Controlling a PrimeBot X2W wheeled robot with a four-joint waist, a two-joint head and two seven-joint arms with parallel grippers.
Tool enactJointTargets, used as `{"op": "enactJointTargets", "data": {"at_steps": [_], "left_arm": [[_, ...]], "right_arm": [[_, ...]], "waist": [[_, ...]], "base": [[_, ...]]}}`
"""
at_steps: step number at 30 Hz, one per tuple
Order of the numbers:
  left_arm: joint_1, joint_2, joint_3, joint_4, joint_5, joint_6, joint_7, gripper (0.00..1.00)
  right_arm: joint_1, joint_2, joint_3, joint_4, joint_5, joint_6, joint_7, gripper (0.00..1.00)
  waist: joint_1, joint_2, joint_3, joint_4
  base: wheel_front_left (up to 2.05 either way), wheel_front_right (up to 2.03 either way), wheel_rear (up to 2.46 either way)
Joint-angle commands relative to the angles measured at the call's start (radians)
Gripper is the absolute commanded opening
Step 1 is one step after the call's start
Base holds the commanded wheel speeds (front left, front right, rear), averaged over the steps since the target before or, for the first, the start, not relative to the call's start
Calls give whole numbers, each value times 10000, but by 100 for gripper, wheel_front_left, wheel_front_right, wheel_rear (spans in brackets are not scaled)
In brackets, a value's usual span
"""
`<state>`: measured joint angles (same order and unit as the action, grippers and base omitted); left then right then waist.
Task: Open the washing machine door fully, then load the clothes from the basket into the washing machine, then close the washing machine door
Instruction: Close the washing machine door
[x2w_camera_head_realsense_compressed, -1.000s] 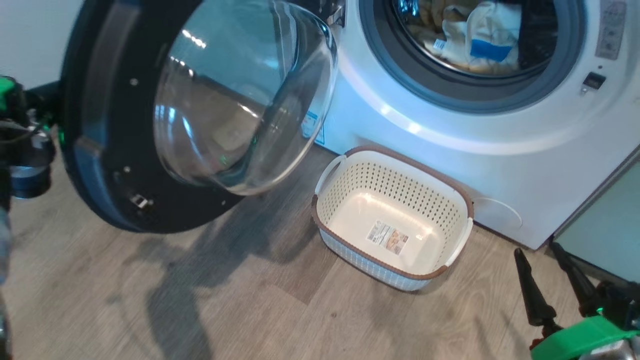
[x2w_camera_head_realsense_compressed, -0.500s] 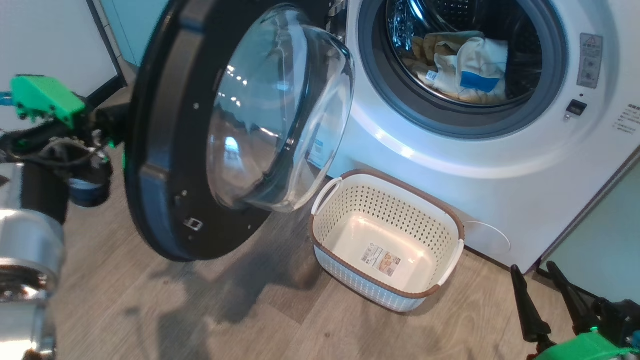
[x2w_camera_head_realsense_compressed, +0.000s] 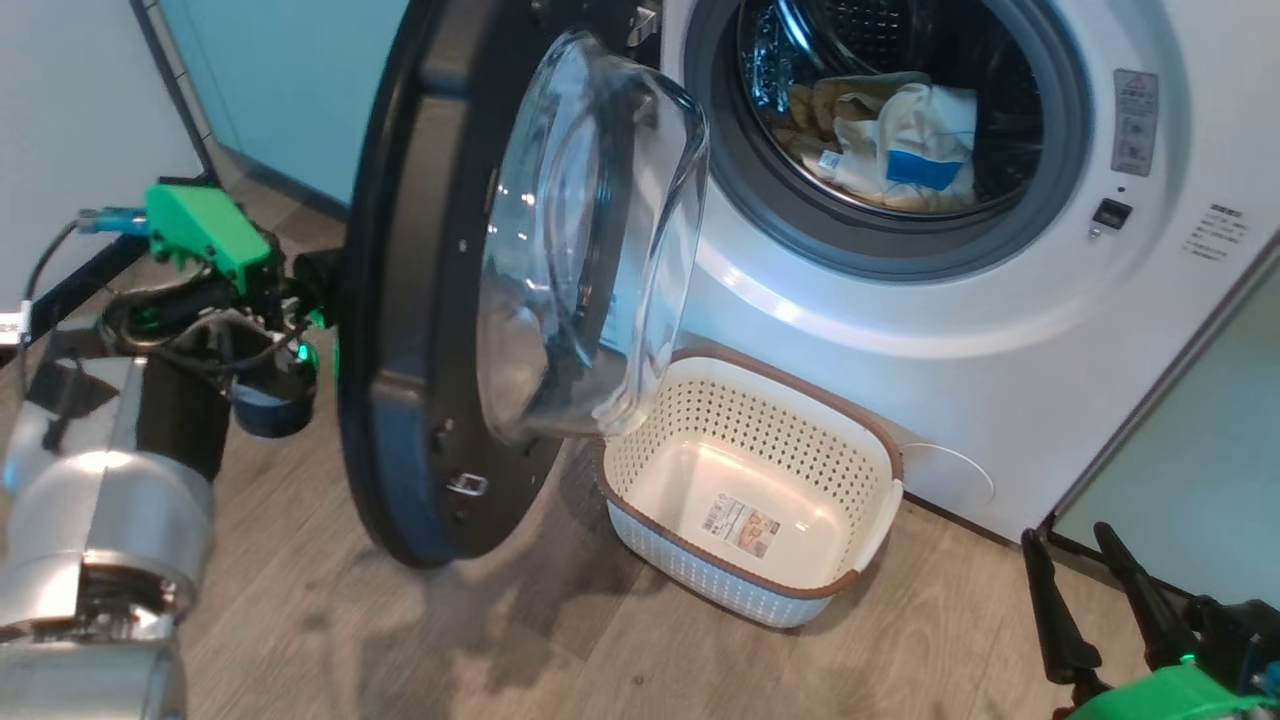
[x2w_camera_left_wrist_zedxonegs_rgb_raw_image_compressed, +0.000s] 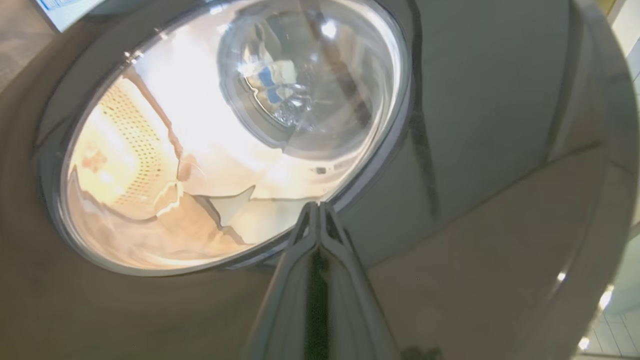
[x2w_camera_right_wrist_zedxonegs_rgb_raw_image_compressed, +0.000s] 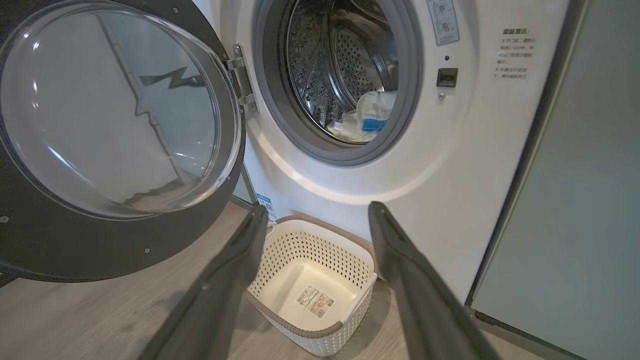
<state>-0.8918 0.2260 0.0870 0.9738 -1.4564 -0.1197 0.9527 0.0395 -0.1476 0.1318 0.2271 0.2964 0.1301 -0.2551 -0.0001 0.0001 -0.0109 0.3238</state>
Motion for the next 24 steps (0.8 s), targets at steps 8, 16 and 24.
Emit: {"op": "enactJointTargets", "data": {"at_steps": [8, 16, 24], "left_arm": [[214, -170, 59, -1499, -280, 186, 376, 0], [734, -593, 90, -2350, -324, 468, 138, 0], [1188, -730, 303, -2847, -184, 470, -623, 0]], "right_arm": [[-202, -9, 52, -293, 9, 6, -67, 100], [-252, 24, 35, -297, -20, 6, -67, 100], [-215, -74, -2, -296, -29, 6, -67, 100]], "waist": [[1, -1, 57, -378], [1, -1, 86, -1081], [1, -1, 106, -2258]], "base": [[0, 0, 0], [0, 0, 0], [0, 0, 0]]}}
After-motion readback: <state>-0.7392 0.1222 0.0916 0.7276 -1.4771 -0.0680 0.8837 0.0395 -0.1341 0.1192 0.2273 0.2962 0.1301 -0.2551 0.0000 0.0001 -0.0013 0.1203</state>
